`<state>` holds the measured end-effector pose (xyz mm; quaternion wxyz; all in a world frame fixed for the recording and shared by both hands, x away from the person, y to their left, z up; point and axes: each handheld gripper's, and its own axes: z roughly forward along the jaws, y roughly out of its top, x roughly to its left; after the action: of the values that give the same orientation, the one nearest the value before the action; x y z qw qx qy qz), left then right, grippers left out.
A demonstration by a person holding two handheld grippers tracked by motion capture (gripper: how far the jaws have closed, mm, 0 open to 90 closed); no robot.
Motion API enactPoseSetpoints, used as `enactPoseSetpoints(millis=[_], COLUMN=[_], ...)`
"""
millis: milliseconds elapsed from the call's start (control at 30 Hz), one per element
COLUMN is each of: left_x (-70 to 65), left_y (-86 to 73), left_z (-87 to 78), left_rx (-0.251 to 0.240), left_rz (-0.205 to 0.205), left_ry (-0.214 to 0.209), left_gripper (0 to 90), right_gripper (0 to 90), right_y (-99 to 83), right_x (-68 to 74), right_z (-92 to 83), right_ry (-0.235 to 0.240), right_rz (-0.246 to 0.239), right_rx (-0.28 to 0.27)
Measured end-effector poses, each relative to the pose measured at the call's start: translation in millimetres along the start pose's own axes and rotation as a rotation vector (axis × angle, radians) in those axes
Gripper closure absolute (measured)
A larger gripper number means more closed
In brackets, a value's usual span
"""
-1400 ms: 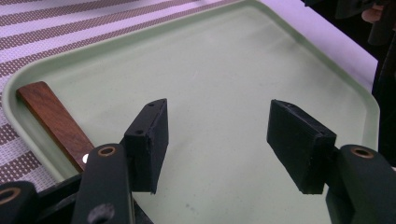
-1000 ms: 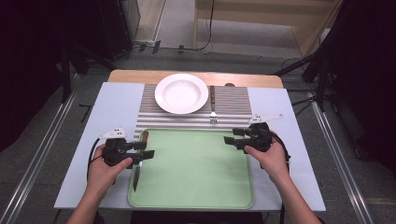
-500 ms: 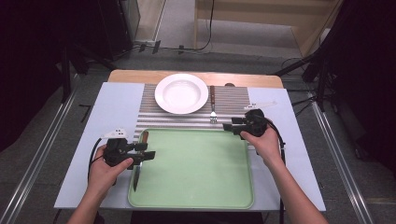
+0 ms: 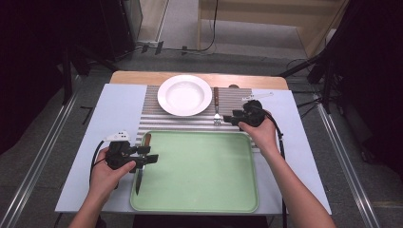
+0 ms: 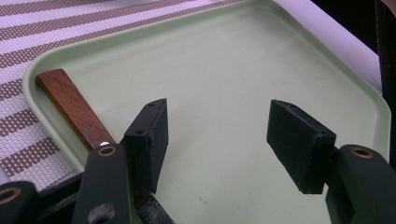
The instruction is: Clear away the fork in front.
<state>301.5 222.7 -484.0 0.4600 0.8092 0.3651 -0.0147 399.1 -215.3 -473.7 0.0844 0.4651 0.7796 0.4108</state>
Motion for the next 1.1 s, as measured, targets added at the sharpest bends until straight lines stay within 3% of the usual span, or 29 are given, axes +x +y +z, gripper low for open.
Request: enactPoseSetpoints(millis=[100, 467, 633, 900, 1100], left_x=[0.1, 2.1, 2.5, 3.1, 3.9], left_y=[0.0, -0.2, 0.7, 0.5, 0.8], left_z=[-0.2, -1.5, -3.7, -3.5, -3.8], left_rx=[0.009, 0.004, 0.003, 0.008, 0.008], left_rz=[0.001, -0.006, -0.002, -0.005, -0.006], left_ry=[0.008, 0.008, 0.009, 0.005, 0.005], left_gripper=[38.5, 38.5, 38.5, 38.5, 38.5], right_gripper=[40.8, 41.1, 41.4, 42.7, 44.8], right_y=[5.7, 26.8, 35.9, 40.9, 45.0], right_x=[-1.1, -3.4, -4.2, -8.3, -12.7], right_z=[4.3, 25.7, 37.3, 60.9, 71.1], right_ry=[-0.001, -0.041, -0.085, -0.092, -0.137], right_rz=[0.033, 0.025, 0.008, 0.058, 0.059], right_rx=[0.001, 0.009, 0.008, 0.005, 0.008])
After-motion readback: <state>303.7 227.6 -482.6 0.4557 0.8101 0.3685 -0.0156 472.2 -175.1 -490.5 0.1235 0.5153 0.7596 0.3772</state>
